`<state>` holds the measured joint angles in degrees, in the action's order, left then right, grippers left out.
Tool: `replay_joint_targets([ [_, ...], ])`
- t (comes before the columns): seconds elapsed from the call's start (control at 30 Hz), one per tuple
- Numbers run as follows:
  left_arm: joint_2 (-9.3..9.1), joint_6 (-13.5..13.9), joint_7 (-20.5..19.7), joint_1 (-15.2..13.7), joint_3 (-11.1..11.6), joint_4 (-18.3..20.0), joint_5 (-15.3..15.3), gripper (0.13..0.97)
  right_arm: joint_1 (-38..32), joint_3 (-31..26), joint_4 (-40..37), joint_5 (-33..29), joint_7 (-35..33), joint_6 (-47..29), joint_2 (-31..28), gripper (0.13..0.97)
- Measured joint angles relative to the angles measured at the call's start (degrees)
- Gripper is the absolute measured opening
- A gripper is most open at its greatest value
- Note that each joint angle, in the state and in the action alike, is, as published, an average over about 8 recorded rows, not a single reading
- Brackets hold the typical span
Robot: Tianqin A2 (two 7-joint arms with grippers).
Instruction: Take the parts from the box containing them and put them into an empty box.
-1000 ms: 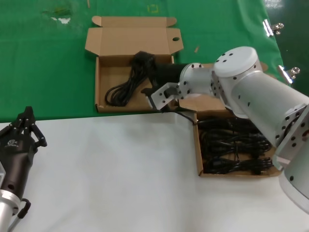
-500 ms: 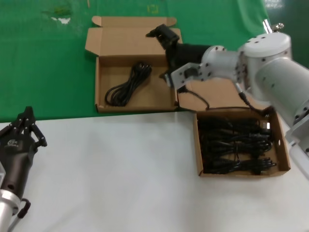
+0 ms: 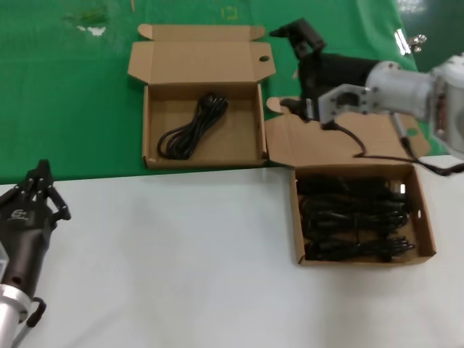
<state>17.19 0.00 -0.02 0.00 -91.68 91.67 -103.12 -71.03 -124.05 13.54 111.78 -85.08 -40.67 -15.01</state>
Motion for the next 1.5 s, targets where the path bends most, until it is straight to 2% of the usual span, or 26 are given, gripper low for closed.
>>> replay_joint_targets([
  [0.23, 0.0, 0.0, 0.0, 0.0, 0.0, 0.0, 0.0, 0.14, 8.6, 3.0, 17.0, -5.6, 10.0, 1.2, -8.5, 0.964],
  [0.37, 0.0, 0.0, 0.0, 0.0, 0.0, 0.0, 0.0, 0.14, 12.8, 4.6, 23.9, -8.2, 14.7, 1.9, -12.0, 0.966],
  [0.53, 0.0, 0.0, 0.0, 0.0, 0.0, 0.0, 0.0, 0.147, 14.8, 5.6, 27.2, -9.5, 16.9, 2.2, -13.7, 0.966],
  [0.87, 0.0, 0.0, 0.0, 0.0, 0.0, 0.0, 0.0, 0.169, 18.5, 7.3, 30.5, -9.5, 21.3, 4.6, -13.1, 0.966],
  [1.17, 0.0, 0.0, 0.0, 0.0, 0.0, 0.0, 0.0, 0.265, 24.8, 10.4, 36.3, -9.4, 29.0, 9.0, -11.8, 0.966],
  [1.5, 0.0, 0.0, 0.0, 0.0, 0.0, 0.0, 0.0, 0.454, 32.3, 13.9, 43.1, -9.3, 38.1, 14.1, -10.2, 0.966],
])
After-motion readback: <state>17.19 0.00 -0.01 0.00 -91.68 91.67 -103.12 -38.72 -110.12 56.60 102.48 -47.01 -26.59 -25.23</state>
